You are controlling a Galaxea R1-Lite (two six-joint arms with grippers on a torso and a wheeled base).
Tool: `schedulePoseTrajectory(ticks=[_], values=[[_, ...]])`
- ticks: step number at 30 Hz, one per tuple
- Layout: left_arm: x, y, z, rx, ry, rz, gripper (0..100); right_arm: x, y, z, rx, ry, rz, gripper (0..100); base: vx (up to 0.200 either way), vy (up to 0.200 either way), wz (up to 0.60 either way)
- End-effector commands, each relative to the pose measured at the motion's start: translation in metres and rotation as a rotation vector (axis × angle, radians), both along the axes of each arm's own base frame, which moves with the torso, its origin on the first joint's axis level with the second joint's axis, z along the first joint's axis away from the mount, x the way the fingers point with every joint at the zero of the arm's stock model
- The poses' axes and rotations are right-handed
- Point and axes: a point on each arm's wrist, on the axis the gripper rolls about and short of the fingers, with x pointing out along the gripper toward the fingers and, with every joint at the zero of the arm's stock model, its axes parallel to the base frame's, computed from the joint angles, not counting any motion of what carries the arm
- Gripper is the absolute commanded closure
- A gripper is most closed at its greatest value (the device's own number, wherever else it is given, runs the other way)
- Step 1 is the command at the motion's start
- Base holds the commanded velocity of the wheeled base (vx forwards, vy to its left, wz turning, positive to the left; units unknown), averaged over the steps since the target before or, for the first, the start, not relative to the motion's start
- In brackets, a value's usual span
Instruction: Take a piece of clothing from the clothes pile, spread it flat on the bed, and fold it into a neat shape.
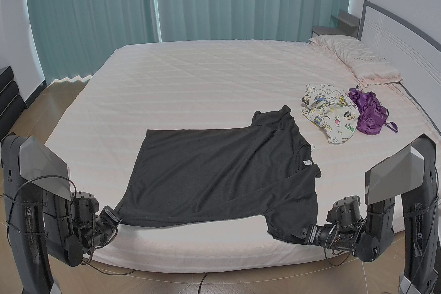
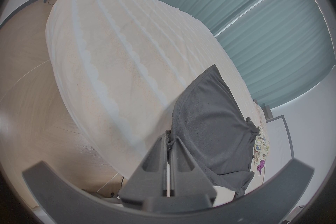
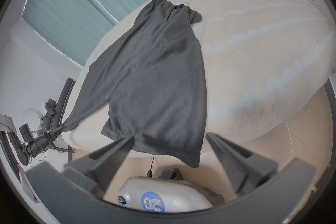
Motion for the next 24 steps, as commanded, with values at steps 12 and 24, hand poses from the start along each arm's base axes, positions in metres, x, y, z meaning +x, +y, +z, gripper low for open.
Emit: schedulePoseTrajectory(ticks=[12,24], values=[[0.0,0.0,0.0,0.002,0.003,0.0,100,-0.02,-0.025,0.015,0.027,0.062,-0.018,100,0.0,0.0,0.0],[-0.011,-0.006,0.001,0.031,0.014,-0.051,100,-0.054,-0.061,0.026,-0.029,0.113,0.012,100,0.0,0.0,0.0]])
